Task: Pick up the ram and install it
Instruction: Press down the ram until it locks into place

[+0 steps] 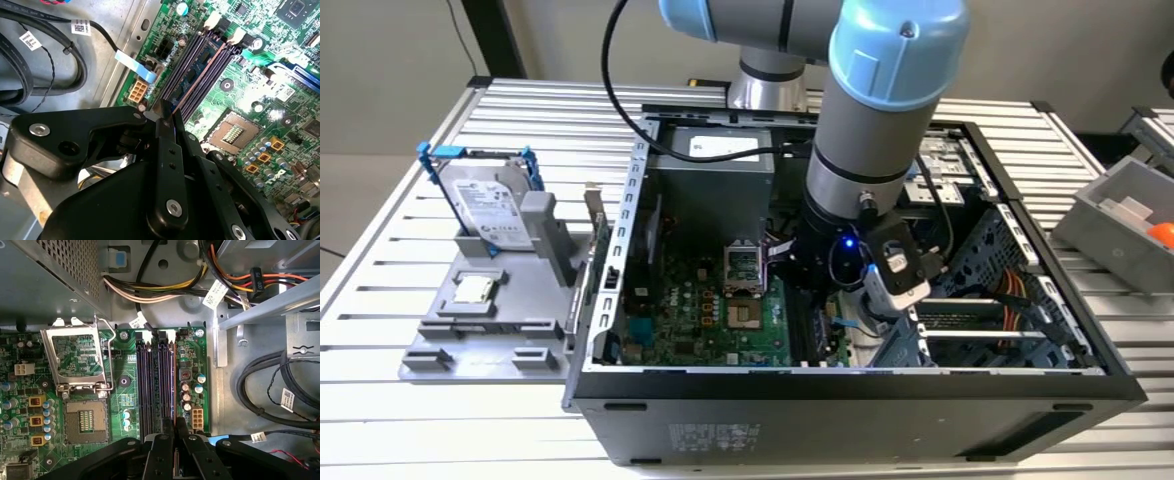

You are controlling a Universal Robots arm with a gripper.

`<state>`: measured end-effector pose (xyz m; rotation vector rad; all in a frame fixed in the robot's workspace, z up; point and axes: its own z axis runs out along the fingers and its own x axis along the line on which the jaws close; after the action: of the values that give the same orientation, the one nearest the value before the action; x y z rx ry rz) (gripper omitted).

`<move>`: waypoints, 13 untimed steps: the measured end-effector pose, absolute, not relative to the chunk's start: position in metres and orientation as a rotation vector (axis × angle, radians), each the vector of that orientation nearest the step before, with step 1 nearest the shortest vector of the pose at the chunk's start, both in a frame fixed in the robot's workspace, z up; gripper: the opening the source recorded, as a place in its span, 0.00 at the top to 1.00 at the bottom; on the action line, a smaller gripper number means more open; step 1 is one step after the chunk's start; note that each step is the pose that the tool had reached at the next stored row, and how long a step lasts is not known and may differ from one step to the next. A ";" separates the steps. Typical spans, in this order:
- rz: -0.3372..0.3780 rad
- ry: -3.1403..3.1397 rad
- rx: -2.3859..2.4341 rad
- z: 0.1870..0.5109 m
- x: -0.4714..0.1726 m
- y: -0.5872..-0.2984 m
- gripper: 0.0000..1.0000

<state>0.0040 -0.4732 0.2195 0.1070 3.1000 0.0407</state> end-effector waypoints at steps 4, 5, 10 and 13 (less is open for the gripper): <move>0.036 3.100 0.107 0.218 0.004 -0.473 1.00; 0.036 3.100 0.107 0.217 0.004 -0.473 1.00; 0.035 3.100 0.107 0.216 0.004 -0.471 1.00; 0.036 3.100 0.107 0.216 0.004 -0.471 1.00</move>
<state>0.0040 -0.4715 0.2164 0.1072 3.0999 0.0355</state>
